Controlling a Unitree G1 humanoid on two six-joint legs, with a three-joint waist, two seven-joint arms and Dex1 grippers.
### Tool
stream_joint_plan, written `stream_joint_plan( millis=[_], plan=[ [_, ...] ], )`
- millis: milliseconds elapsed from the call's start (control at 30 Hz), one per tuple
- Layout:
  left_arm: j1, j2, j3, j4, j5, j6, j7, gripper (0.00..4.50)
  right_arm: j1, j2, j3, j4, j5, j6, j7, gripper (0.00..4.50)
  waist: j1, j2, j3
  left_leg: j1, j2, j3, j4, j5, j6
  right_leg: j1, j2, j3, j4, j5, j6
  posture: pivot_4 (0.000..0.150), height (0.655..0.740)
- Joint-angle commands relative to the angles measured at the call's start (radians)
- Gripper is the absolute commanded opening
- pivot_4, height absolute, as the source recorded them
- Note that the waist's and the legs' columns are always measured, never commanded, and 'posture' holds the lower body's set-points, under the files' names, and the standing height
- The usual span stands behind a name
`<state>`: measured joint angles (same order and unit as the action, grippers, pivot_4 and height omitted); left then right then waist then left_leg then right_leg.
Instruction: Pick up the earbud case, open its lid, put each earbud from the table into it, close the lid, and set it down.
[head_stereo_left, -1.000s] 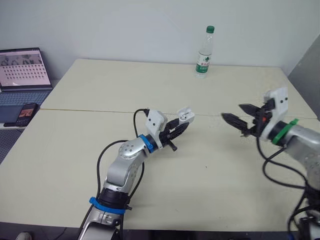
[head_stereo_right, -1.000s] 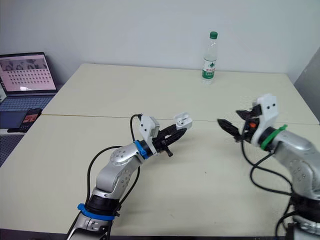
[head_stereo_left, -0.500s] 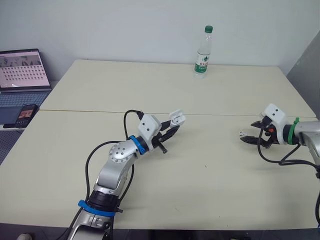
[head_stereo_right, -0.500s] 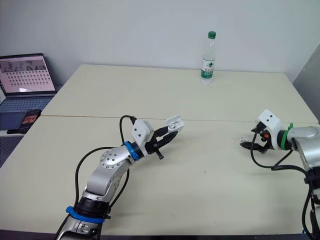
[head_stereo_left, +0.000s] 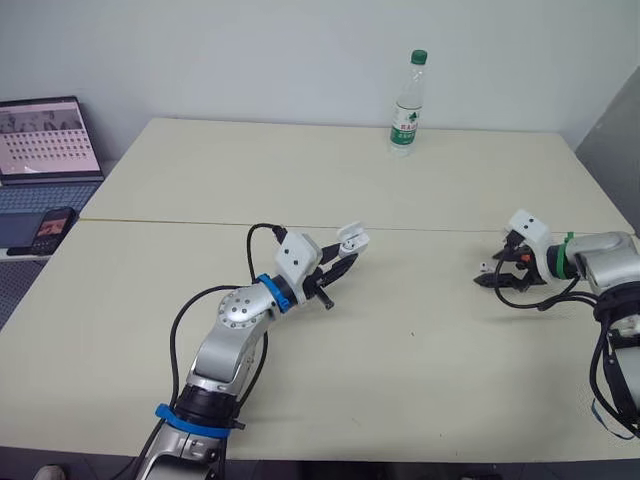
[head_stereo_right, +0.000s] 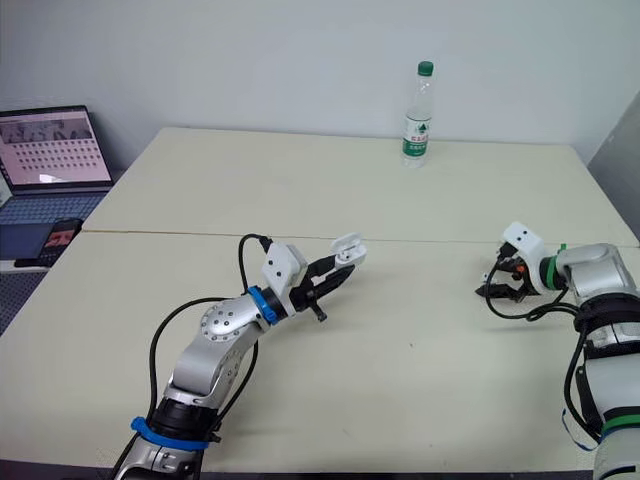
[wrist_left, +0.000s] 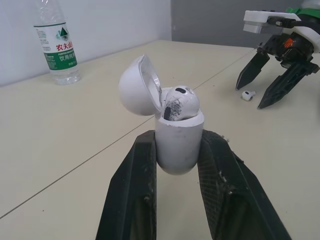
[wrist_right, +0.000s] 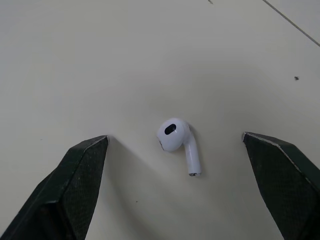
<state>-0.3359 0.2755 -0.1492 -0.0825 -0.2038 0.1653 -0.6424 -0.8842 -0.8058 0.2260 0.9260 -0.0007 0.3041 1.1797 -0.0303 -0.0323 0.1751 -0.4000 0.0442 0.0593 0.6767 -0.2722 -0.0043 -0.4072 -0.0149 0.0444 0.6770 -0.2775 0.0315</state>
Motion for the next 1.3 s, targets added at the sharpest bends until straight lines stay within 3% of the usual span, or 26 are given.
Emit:
stream_joint_plan(
  millis=[33, 333, 367, 567, 900, 1067, 1300],
  plan=[
    [-0.001, -0.007, -0.001, -0.058, 0.0, -0.012, 0.01, 0.78, -0.024, 0.0, -0.01, 0.015, -0.024, -0.027, 0.027, 3.86, 0.0, 0.0, 0.0, 0.0, 0.0, 0.0, 0.0, 0.0, 0.0, 0.0, 0.0, 0.0, 0.001, 0.0, 0.0, 0.15, 0.7362],
    [0.013, -0.005, -0.007, -0.076, 0.003, -0.007, 0.009, 0.78, -0.022, 0.011, -0.027, -0.013, -0.038, -0.034, 0.045, 0.5, 0.0, 0.0, 0.0, 0.0, 0.0, 0.0, 0.0, 0.0, 0.0, 0.0, 0.0, 0.0, 0.001, 0.0, 0.0, 0.15, 0.7362],
    [0.015, -0.005, -0.008, -0.079, 0.003, -0.007, 0.008, 0.78, -0.018, 0.009, -0.028, -0.029, -0.036, -0.026, 0.053, 0.38, 0.0, 0.0, 0.0, 0.0, 0.0, 0.0, 0.001, 0.0, 0.0, 0.0, 0.0, 0.0, 0.001, 0.0, 0.0, 0.15, 0.7362],
    [0.024, 0.004, -0.005, -0.094, 0.004, -0.001, 0.006, 0.78, 0.076, -0.061, -0.034, -0.243, -0.029, 0.033, 0.109, 0.39, 0.001, 0.001, 0.0, 0.0, 0.0, -0.001, 0.0, 0.0, 0.0, 0.0, 0.0, 0.0, 0.001, 0.0, 0.0, 0.15, 0.7362],
    [0.047, 0.036, 0.01, -0.119, -0.012, 0.022, -0.002, 0.78, 0.587, -0.335, -0.217, -0.967, 0.08, 0.28, 0.133, 0.39, 0.014, 0.001, 0.0, -0.001, -0.002, -0.003, 0.001, 0.0, 0.0, 0.001, -0.003, -0.001, 0.001, 0.0, 0.0, 0.15, 0.7362],
    [0.056, 0.029, 0.002, -0.133, -0.034, 0.056, -0.016, 0.78, 0.813, -0.31, -0.351, -1.187, 0.12, 0.447, 0.008, 0.39, 0.006, 0.001, 0.0, 0.001, -0.001, -0.003, 0.001, 0.0, 0.0, 0.002, -0.002, -0.001, 0.002, 0.0, 0.001, 0.15, 0.7362],
    [0.046, 0.037, -0.015, -0.134, -0.056, 0.091, -0.058, 0.78, 0.931, -0.247, -0.392, -1.266, 0.144, 0.491, -0.11, 0.39, 0.003, 0.001, 0.0, 0.001, -0.002, -0.001, 0.002, 0.0, -0.001, 0.002, 0.004, -0.001, 0.002, -0.001, 0.002, 0.15, 0.7362]
  ],
)
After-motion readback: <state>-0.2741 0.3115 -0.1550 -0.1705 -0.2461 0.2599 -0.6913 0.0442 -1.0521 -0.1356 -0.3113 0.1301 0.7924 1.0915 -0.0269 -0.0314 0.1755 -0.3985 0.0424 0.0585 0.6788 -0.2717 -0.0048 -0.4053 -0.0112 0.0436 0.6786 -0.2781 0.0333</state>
